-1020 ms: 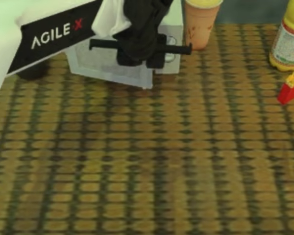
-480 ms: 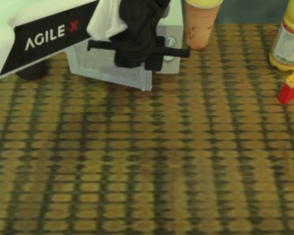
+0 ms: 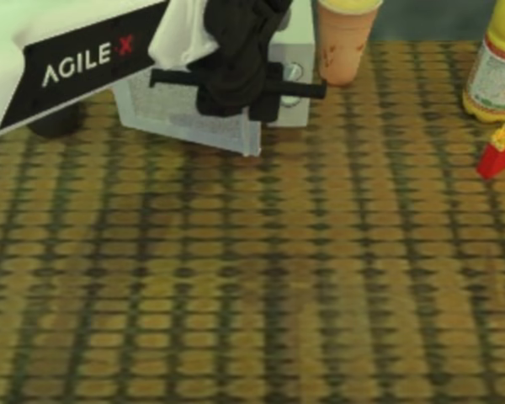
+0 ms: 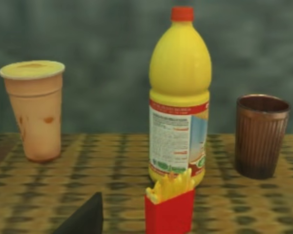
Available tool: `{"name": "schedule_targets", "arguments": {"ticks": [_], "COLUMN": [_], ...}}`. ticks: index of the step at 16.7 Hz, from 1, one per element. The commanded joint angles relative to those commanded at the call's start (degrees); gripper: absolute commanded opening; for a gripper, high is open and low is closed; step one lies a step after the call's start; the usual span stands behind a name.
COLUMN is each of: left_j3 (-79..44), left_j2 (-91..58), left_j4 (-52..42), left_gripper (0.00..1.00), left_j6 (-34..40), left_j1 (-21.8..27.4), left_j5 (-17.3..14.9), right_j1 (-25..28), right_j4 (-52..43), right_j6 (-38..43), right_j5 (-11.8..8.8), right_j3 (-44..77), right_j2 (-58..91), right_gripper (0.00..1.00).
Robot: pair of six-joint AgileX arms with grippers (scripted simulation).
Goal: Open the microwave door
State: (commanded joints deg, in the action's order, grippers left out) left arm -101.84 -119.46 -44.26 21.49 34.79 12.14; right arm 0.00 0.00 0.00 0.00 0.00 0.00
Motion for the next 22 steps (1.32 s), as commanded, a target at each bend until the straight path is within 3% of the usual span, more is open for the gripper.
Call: {"name": "schedule_targets", "arguments": {"ticks": [12,22], "left_j3": [0.2,8.0], "left_j2": [-0.1,5.3], "left_j4": [0.1,3.8], "left_gripper": [0.00,0.00], "left_j6": [0.1,-6.4], "left_j1": [0.4,-1.0], "left_j5": [-0.3,-3.4], "right_j1": [0.0,0.0], "right_j4": [0.0,0.0], "right_j6": [0.0,0.0], "right_j5": [0.0,0.0], "right_j3": [0.0,0.0], "right_j2": [0.0,0.0], "right_gripper": [1.00,1.00]}}
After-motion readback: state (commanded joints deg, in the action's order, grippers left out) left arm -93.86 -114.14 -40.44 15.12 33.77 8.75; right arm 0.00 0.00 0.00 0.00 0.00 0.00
